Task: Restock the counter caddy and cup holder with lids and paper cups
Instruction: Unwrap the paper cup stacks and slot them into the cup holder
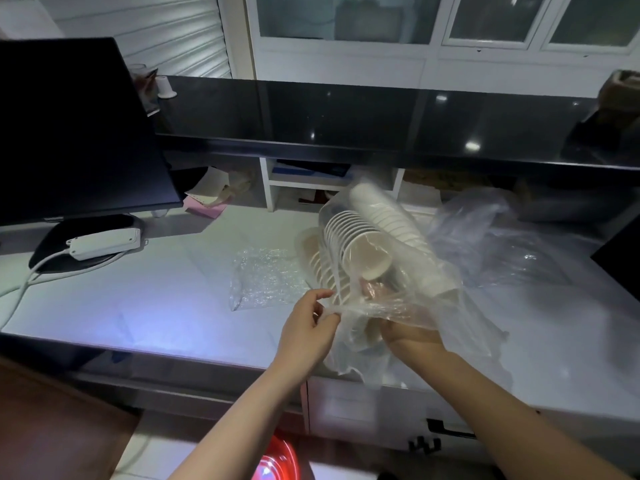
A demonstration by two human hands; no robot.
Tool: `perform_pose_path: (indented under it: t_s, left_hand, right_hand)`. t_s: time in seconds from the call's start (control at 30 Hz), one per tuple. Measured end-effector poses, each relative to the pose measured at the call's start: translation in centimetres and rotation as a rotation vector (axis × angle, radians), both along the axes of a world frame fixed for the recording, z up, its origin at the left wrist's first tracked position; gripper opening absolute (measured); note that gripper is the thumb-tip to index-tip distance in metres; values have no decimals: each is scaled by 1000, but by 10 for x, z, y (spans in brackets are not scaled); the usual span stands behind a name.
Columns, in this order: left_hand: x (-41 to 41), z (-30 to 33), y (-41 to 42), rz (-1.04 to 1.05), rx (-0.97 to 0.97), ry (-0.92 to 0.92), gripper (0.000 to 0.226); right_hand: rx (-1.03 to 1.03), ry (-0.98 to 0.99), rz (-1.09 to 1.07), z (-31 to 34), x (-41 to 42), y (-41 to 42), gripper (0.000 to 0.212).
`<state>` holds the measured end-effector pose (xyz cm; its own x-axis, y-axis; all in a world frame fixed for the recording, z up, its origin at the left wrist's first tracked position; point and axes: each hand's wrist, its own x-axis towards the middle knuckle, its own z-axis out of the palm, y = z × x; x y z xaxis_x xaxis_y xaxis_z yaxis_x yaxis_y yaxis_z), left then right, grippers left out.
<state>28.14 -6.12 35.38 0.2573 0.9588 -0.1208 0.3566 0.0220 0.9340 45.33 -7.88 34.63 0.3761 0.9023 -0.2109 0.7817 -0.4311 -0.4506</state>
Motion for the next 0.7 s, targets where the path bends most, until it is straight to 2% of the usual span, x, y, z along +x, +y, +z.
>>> perform_pose_path:
  t_s: [0.13, 0.17, 0.27, 0.37, 0.5, 0.6, 0.7]
  left_hand:
    - [8, 1, 0, -143, -143, -36, 85]
    - [11, 1, -1, -183, -167, -46, 86]
    - [18, -4, -4, -292, -125, -46, 71]
    - [23, -15, -6, -380, -35, 17, 80]
    - [31, -27, -8, -324, 65, 80, 99]
    - [33, -34, -7, -270, 103, 126, 102]
    - [31, -44, -7, -265, 92, 184, 103]
  right_hand:
    - [-26, 161, -40, -9, 14, -20, 24]
    - [-51, 200, -31, -10, 17, -23, 25]
    - [-114, 160, 1, -7, 19, -28, 28]
    - [-139, 130, -4, -13, 20, -26, 34]
    - [-272, 44, 19, -23, 7, -23, 38]
    - [-226, -33, 4, -28, 4, -20, 40]
    - [-200, -28, 42, -37, 0, -20, 40]
